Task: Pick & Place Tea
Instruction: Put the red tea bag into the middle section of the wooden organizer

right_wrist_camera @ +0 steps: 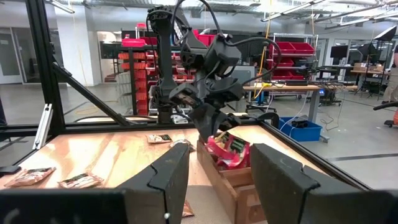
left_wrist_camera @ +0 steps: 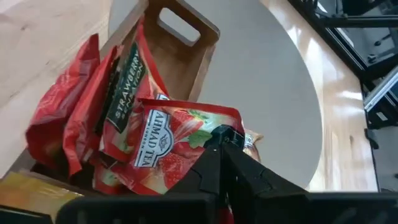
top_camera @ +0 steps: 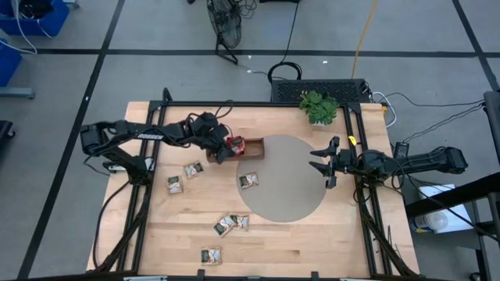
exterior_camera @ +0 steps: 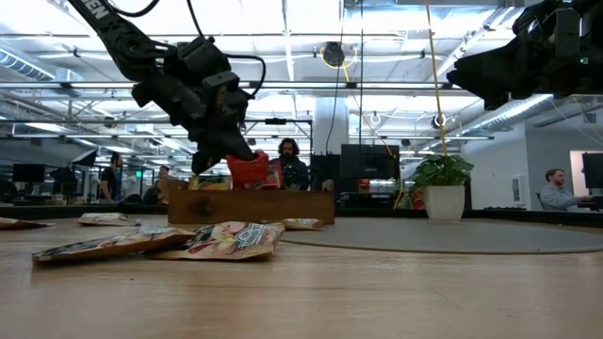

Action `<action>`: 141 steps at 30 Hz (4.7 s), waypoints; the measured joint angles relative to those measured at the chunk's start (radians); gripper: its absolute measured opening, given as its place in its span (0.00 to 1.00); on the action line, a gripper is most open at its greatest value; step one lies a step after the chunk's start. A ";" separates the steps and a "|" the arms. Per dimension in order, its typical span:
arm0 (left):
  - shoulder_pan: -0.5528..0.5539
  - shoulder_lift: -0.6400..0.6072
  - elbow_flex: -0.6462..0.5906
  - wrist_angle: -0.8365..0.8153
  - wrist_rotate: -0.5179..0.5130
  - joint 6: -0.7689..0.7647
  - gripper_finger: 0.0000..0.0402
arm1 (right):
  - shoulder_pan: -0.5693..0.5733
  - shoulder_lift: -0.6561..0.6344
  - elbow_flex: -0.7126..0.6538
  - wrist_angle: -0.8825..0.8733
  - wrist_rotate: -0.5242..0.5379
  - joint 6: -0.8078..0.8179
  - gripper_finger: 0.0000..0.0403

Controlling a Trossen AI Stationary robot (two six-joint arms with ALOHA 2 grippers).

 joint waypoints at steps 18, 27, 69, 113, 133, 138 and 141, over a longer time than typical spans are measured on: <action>-0.057 0.000 0.001 -0.006 -0.051 0.073 0.51 | 0.000 0.000 0.000 0.000 0.000 0.000 0.39; -0.265 -0.001 0.002 -0.133 -0.261 0.402 0.49 | 0.000 0.000 0.000 0.000 0.000 0.000 0.39; -0.577 0.138 0.031 -0.333 -0.863 0.357 0.23 | 0.000 0.000 0.000 0.000 0.000 0.000 0.39; -0.290 0.271 0.219 -0.544 -0.074 0.200 0.23 | 0.000 0.000 0.000 -0.001 0.000 0.000 0.39; -0.354 0.184 0.238 -0.617 -0.132 0.188 0.23 | 0.000 0.000 0.000 0.000 0.000 0.000 0.39; -0.351 0.185 0.239 -0.625 -0.149 0.051 0.25 | 0.000 0.000 0.000 0.000 0.000 0.000 0.39; -0.349 0.186 0.239 -0.625 -0.135 -0.007 0.32 | 0.000 0.000 0.000 -0.001 0.000 0.000 0.39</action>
